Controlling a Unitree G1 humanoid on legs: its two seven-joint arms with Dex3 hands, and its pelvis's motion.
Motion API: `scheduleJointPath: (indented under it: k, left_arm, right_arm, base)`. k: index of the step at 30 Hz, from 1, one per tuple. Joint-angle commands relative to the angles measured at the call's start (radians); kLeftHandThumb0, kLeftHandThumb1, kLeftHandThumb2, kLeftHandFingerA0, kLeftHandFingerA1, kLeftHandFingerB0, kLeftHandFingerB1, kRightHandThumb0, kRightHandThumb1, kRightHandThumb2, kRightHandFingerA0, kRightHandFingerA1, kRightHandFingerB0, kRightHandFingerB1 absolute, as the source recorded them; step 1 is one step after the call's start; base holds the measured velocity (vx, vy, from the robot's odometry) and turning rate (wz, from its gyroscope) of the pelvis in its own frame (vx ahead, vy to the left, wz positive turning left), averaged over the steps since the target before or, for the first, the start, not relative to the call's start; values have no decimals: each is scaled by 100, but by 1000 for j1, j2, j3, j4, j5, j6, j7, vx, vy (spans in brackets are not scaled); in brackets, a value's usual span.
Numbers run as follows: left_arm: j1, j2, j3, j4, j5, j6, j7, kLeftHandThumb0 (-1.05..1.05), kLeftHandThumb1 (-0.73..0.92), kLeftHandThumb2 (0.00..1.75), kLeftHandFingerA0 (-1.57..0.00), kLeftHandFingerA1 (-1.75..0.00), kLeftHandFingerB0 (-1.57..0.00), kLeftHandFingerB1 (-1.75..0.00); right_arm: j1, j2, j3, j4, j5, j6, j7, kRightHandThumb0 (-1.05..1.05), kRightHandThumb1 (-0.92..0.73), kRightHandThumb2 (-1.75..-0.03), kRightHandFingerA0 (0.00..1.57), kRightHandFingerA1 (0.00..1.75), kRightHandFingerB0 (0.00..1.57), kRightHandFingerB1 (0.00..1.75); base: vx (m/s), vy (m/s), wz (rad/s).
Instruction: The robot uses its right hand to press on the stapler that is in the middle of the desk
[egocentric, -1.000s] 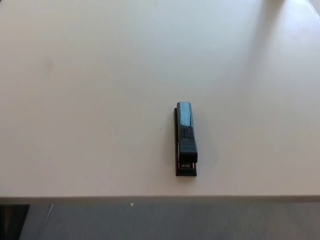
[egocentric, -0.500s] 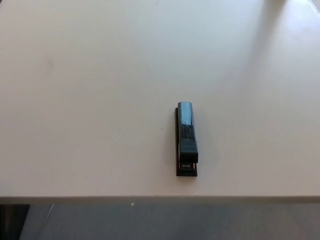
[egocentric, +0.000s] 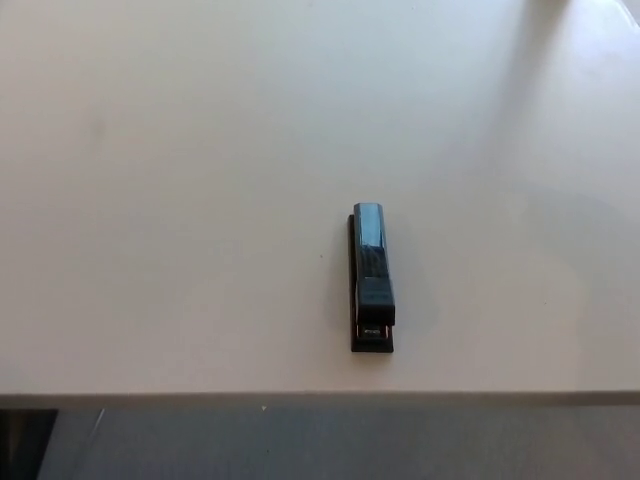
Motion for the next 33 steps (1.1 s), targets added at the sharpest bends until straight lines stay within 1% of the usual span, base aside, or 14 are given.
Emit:
scheduleJointPath:
  k: [1,3,4,9,10,12,14,16,18,23,27,30,31,33]
  left_arm:
    - [-2,25,2,26,-1,-29,14,-36,92,91,-5,-30,-2,-26]
    - [1,25,1,21,-2,-34,6,-42,92,97,-4,-32,0,-25]
    - [2,24,4,22,-6,-37,4,-43,92,95,-6,-33,0,-25]
    - [2,21,2,19,-3,-28,14,-42,92,96,-6,-33,0,-26]
    - [4,23,-1,15,-1,-25,10,-44,92,94,-6,-32,0,-24]
    - [4,26,-4,21,3,-32,6,-44,92,97,-1,-31,0,-24]
    - [4,25,-8,19,7,-33,13,-42,92,96,-3,-34,-3,-28]
    - [4,27,-12,18,10,-35,14,-37,92,92,-4,-32,-2,-26]
    - [4,25,-6,17,-2,-31,0,-44,92,97,-1,-31,-1,-25]
    - [8,26,-8,19,-2,-34,4,-38,92,90,-5,-33,-2,-25]
    - [12,21,-11,13,1,-48,9,-39,92,100,-1,-35,-1,-31]
    - [7,20,-11,14,1,-43,14,-38,92,97,-3,-37,-2,-30]
    - [5,19,-11,15,0,-45,15,-38,92,96,-3,-36,-2,-29]
    - [3,20,-11,16,0,-40,15,-36,92,92,-4,-31,-1,-25]
  right_arm:
    - [-244,215,457,-328,-22,234,25,-4,-70,-92,132,103,78,116]
    - [-246,307,529,-299,-51,236,15,-7,-77,-76,129,104,78,109]
    - [-254,349,555,-255,-73,218,17,-14,-80,-66,132,93,77,105]
    - [-278,454,653,-123,-197,169,-14,-18,-80,-65,128,88,78,104]
    - [-275,483,674,-104,-203,170,-18,-15,-82,-66,127,98,74,109]
    - [-278,531,696,-51,-204,178,-31,-13,-78,-72,128,100,76,115]
    - [-274,569,718,21,-218,159,-30,-11,-77,-78,125,104,72,121]
    - [-274,587,729,63,-235,134,-38,-12,-77,-78,124,102,72,120]
    - [-270,631,728,141,-218,118,-34,-12,-78,-73,124,106,74,118]
    - [-254,681,755,304,-266,51,-23,-14,-80,-73,125,108,72,122]
    - [-253,716,794,439,-331,5,-46,-18,-80,-69,128,99,72,124]
    - [-255,745,796,551,-334,-56,-24,-20,-82,-65,124,98,71,115]
    - [-255,751,800,568,-343,-53,-36,-20,-81,-65,126,92,74,108]
    - [-252,772,792,597,-351,-43,-62,-17,-80,-68,123,96,75,118]
  base:
    - [0,0,0]
    - [0,0,0]
    - [0,0,0]
    - [0,0,0]
    - [0,0,0]
    - [0,0,0]
    - [0,0,0]
    - [0,0,0]
    - [0,0,0]
    - [0,0,0]
    - [0,0,0]
    - [0,0,0]
    - [0,0,0]
    - [0,0,0]
